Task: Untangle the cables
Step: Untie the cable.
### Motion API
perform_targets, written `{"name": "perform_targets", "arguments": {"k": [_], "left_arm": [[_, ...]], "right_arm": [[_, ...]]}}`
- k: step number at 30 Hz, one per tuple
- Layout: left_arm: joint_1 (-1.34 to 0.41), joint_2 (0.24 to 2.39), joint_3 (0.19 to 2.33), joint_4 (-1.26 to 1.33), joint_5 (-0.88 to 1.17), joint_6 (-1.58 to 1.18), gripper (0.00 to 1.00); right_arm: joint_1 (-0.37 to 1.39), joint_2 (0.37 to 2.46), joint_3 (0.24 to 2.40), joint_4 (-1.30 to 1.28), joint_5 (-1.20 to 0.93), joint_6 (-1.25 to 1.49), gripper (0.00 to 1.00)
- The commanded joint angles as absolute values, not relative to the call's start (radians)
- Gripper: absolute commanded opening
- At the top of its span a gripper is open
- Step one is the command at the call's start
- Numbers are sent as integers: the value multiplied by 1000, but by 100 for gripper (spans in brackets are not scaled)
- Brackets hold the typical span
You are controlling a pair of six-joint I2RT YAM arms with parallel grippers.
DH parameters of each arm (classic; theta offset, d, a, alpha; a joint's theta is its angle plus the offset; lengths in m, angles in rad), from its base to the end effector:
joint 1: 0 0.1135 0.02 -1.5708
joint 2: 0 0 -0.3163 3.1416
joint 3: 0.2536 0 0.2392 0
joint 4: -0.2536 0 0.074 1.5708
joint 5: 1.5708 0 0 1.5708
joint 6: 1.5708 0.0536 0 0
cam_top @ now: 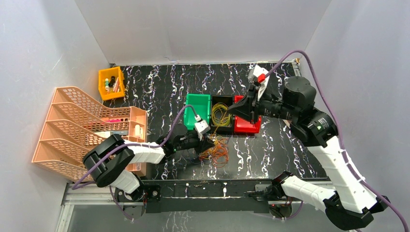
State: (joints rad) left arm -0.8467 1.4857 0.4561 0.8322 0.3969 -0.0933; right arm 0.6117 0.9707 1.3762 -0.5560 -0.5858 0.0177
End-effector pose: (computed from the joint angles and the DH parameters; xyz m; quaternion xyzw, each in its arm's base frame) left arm 0.1732 -0.2271 0.2369 0.3951 0.6590 -0.4174 0.4851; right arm 0.1040 0.1091 0.5032 -0.3924 0.6391 0.4014 0.5258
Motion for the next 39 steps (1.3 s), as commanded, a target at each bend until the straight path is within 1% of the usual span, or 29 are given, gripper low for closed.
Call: {"name": "perform_targets", "arguments": {"k": [1, 14, 20, 21, 23, 24, 27, 31, 39], "left_arm": [[-854, 1504, 419, 853, 374, -100, 12], [-866, 1524, 385, 854, 347, -110, 13], [-881, 1494, 362, 854, 358, -94, 25], [-883, 1483, 355, 854, 366, -88, 27], [-884, 1458, 345, 855, 387, -75, 36], [-886, 1447, 340, 854, 390, -69, 38], [-885, 1437, 325, 855, 364, -65, 37], [-886, 1454, 321, 851, 359, -69, 36], [-886, 1484, 322, 844, 349, -98, 39]], "right_arm": [[614, 941, 1497, -504, -533, 47, 0], [615, 941, 1651, -402, -351, 73, 0], [615, 975, 1664, -425, -280, 51, 0], [615, 978, 1654, -430, -273, 48, 0], [615, 975, 1623, -432, -266, 50, 0], [615, 970, 1606, -431, -264, 54, 0], [614, 954, 1572, -422, -250, 61, 0], [615, 944, 1586, -422, -204, 51, 0], [614, 937, 1693, -349, -18, -8, 0]]}}
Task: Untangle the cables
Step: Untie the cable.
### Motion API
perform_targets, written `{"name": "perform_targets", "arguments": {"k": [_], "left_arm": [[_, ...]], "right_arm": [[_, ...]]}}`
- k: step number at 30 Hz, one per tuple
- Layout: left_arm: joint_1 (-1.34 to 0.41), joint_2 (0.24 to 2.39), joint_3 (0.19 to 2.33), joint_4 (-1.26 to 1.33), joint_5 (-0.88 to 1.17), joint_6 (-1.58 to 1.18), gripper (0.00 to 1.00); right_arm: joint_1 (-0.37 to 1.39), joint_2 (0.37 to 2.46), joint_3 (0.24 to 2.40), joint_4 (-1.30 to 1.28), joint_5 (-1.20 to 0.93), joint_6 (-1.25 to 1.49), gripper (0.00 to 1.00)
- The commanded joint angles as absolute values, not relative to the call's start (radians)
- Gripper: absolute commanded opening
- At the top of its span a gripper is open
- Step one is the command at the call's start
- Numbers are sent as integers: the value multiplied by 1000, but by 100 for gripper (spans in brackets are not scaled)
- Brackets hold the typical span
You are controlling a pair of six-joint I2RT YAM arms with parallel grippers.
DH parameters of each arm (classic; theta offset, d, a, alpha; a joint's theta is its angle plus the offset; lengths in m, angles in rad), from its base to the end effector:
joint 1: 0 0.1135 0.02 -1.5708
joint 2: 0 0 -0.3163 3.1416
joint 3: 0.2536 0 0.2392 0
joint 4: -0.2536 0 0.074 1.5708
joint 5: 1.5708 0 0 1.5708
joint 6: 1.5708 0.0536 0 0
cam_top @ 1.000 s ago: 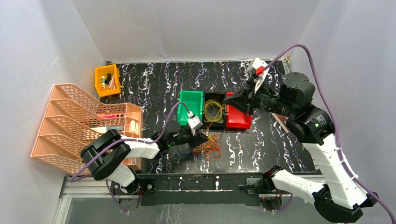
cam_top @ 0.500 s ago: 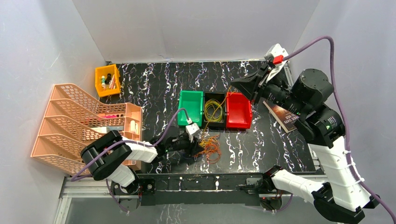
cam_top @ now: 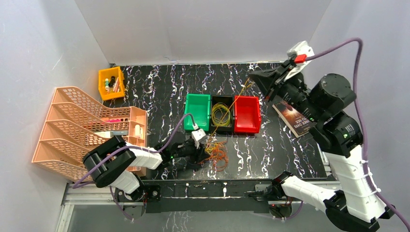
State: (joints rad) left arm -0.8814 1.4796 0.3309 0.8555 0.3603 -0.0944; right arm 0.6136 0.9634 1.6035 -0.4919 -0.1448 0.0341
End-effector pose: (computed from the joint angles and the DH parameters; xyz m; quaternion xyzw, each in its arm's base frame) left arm 0.1506 -0.2124 0.2060 0.4015 0.6885 -0.4020 0.4507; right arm 0.0896 0.0725 0.5784 -0.2385 0.6083 0.2852 0.7012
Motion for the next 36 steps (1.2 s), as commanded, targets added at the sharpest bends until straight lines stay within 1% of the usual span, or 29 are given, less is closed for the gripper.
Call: {"name": "perform_targets", "arguments": {"k": [1, 4, 9, 11, 15, 25, 33, 36], "left_arm": [[-886, 1483, 323, 841, 346, -98, 40], [-885, 1475, 322, 827, 332, -97, 46], [-886, 1464, 317, 809, 318, -99, 46], [-885, 1465, 315, 809, 315, -104, 45], [-885, 1480, 314, 806, 306, -115, 36], [-886, 1488, 310, 799, 285, -119, 38], [-885, 1514, 316, 786, 273, -130, 33], [-886, 1529, 319, 785, 275, -135, 32]], "right_arm": [[614, 936, 1703, -335, -2, -14, 0], [615, 932, 1724, -297, 34, -27, 0], [615, 920, 1749, -249, 83, -54, 0], [614, 919, 1764, -241, 96, -65, 0], [615, 917, 1790, -225, 116, -88, 0], [614, 905, 1835, -136, 200, -178, 0], [614, 909, 1871, -43, 235, -244, 0], [615, 909, 1874, 0, 243, -254, 0]]}}
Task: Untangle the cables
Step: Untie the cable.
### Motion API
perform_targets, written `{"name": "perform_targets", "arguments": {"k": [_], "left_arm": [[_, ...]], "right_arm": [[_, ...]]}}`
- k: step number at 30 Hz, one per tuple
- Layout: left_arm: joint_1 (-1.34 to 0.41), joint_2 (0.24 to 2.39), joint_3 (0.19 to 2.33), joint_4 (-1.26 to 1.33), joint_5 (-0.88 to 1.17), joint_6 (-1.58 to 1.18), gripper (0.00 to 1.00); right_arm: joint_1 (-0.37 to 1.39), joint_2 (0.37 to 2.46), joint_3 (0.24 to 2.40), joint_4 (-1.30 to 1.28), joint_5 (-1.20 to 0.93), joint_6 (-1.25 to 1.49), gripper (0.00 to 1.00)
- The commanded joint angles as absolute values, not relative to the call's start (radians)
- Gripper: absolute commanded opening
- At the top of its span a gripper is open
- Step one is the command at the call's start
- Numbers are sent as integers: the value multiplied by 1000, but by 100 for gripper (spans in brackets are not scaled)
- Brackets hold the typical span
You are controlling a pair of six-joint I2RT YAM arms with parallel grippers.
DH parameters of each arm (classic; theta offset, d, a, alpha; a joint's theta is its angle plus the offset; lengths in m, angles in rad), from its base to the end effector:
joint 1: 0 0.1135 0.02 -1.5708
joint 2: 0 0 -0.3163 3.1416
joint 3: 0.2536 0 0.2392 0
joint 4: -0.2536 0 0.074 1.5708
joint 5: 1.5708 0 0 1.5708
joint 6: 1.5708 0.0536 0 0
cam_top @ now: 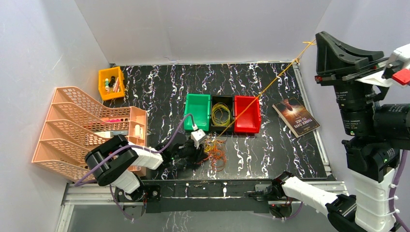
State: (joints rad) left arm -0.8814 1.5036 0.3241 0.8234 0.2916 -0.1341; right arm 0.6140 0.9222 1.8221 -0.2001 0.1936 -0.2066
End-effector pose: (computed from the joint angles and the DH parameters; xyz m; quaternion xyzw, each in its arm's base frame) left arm 0.1535 -0.2104 0.1942 0.3738 0.7261 -0.3788 0.4354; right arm 0.0245 0.0047 0.6658 -0.0871 0.4200 0.1426 0.8920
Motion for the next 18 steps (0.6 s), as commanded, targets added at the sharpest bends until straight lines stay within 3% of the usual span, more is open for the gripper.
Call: {"name": "perform_targets", "arguments": {"k": [1, 10, 11, 15, 18], "left_arm": [[-886, 1532, 319, 785, 276, -136, 33], [-886, 1541, 313, 785, 265, -138, 34], [-886, 1546, 313, 785, 265, -138, 31], [-885, 1574, 324, 777, 266, -141, 0], [-886, 1598, 332, 774, 277, -150, 0]], "right_arm": [[614, 910, 1875, 13, 246, -256, 0], [614, 932, 1924, 99, 271, -292, 0], [615, 935, 1930, 110, 272, -297, 0], [615, 947, 1966, 126, 273, -313, 0], [615, 947, 1970, 140, 272, -321, 0]]}}
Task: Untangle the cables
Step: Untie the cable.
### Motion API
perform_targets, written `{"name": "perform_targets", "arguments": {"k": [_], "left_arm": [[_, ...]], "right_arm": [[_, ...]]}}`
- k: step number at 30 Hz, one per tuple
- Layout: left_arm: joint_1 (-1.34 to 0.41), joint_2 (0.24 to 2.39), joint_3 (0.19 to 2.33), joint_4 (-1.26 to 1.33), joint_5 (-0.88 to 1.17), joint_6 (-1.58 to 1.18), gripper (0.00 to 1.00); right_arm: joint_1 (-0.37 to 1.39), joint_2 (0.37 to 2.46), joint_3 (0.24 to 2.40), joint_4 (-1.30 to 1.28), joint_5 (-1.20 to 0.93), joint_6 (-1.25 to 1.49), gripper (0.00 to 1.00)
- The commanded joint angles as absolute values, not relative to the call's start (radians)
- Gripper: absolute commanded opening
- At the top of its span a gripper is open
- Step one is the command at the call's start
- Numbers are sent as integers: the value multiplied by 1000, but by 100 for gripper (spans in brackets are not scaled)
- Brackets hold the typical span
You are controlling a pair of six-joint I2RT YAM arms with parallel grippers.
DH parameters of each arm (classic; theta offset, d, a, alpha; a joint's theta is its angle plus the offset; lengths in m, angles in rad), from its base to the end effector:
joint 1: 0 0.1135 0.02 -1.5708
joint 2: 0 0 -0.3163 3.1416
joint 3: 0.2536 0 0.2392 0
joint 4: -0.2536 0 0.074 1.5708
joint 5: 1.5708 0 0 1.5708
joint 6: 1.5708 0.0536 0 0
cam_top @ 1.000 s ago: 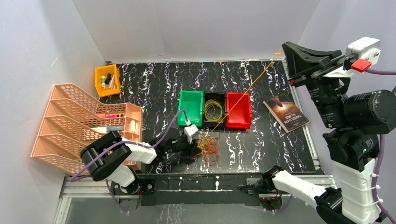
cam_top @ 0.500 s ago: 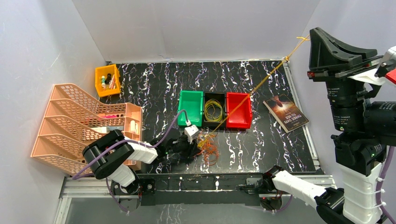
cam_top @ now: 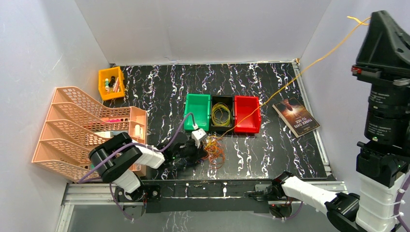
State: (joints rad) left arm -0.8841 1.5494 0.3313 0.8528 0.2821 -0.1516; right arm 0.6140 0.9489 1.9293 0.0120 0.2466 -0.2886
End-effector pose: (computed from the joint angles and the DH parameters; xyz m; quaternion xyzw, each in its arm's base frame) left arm 0.1576 -0.2157 0.1883 0.3665 0.7330 -0.3785 0.4304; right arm -0.0058 -0.0201 0.7018 -0.0174 0.3061 0.1195 0.9443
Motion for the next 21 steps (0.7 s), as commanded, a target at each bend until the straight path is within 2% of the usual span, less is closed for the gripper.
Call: {"name": "perform_targets", "arguments": {"k": [1, 10, 16, 19, 21], "left_arm": [[-887, 1604, 334, 774, 278, -154, 0], [-886, 1608, 323, 775, 261, -158, 0], [-885, 1602, 305, 772, 222, -162, 13], [-886, 1602, 298, 768, 190, -173, 13], [-886, 1604, 293, 768, 167, -186, 9]], "right_arm": [[615, 946, 1970, 144, 275, -324, 0], [614, 938, 1985, 201, 296, -367, 0], [615, 942, 2009, 229, 302, -399, 0], [615, 946, 2023, 238, 299, -412, 0], [615, 950, 2033, 244, 299, -426, 0]]}}
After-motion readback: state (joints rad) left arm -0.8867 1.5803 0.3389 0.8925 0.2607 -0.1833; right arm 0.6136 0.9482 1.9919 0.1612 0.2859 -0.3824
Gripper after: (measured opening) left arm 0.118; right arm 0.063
